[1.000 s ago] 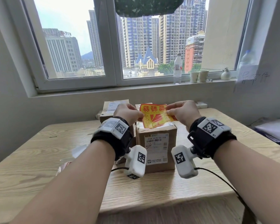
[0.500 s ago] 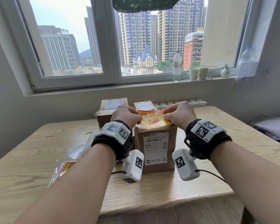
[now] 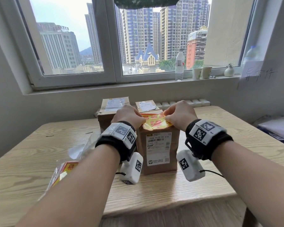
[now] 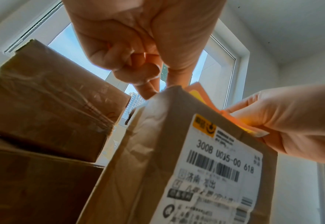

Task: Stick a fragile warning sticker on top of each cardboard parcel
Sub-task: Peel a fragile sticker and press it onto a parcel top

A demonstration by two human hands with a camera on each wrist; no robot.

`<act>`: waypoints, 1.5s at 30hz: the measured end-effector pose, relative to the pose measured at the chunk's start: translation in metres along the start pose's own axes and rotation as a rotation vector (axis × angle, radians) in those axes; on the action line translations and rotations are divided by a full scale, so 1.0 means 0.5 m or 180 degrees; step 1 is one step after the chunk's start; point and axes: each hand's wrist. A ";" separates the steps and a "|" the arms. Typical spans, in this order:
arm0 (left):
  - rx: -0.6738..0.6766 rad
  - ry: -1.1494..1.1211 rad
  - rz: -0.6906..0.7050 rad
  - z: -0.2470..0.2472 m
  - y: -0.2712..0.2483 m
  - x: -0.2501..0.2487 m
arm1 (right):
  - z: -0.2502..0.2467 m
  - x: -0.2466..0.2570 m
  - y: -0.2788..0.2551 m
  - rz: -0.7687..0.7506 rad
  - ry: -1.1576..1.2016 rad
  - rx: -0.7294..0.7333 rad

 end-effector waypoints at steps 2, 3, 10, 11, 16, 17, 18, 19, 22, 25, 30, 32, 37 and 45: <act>-0.0034 0.0089 -0.0026 0.002 0.004 0.000 | 0.001 0.001 -0.001 -0.0012 -0.0092 0.0011; -0.0043 0.0128 -0.0038 0.003 0.005 -0.001 | 0.002 0.002 -0.001 -0.0017 -0.0123 0.0020; 0.0005 0.0401 -0.0047 0.007 0.009 -0.007 | 0.000 0.006 -0.002 -0.0013 -0.0238 0.0103; 0.0025 0.0407 -0.0028 0.007 0.010 -0.007 | -0.001 0.006 -0.003 -0.0014 -0.0246 0.0113; 0.0078 0.0564 0.0126 0.008 0.007 -0.010 | -0.002 0.014 -0.007 -0.0071 -0.0410 0.0176; 0.0081 0.0600 0.0142 0.007 0.006 -0.010 | -0.003 0.015 -0.008 -0.0071 -0.0455 0.0191; 0.0087 0.0619 0.0150 0.006 0.006 -0.009 | -0.005 0.016 -0.009 -0.0070 -0.0489 0.0199; 0.0105 0.0616 0.0145 0.004 0.006 -0.008 | -0.006 0.017 -0.009 -0.0065 -0.0515 0.0208; 0.0223 0.0540 0.0159 -0.001 0.005 -0.001 | -0.006 0.019 -0.010 -0.0069 -0.0632 0.0261; 0.0377 0.0408 0.0188 -0.004 0.006 0.006 | -0.008 0.021 -0.015 -0.0021 -0.1070 0.0331; 0.0397 0.0412 0.0327 0.008 0.015 0.012 | -0.009 0.011 -0.011 -0.0147 -0.1081 0.0669; 0.0551 0.0615 0.0374 0.014 0.011 0.011 | 0.007 0.004 -0.008 -0.0199 -0.0970 0.1030; 0.0606 0.0866 0.0427 0.008 0.003 0.014 | 0.011 -0.023 -0.008 0.0086 -0.0841 0.1062; 0.0911 0.0714 0.0501 0.008 -0.020 0.013 | 0.015 -0.026 -0.036 -0.0108 -0.0568 0.1313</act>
Point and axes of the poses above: each hand's wrist, its own y-axis towards the middle knuckle, its own z-axis out of the palm, x = y × z, and after that the axes turned 14 degrees about x, right-handed
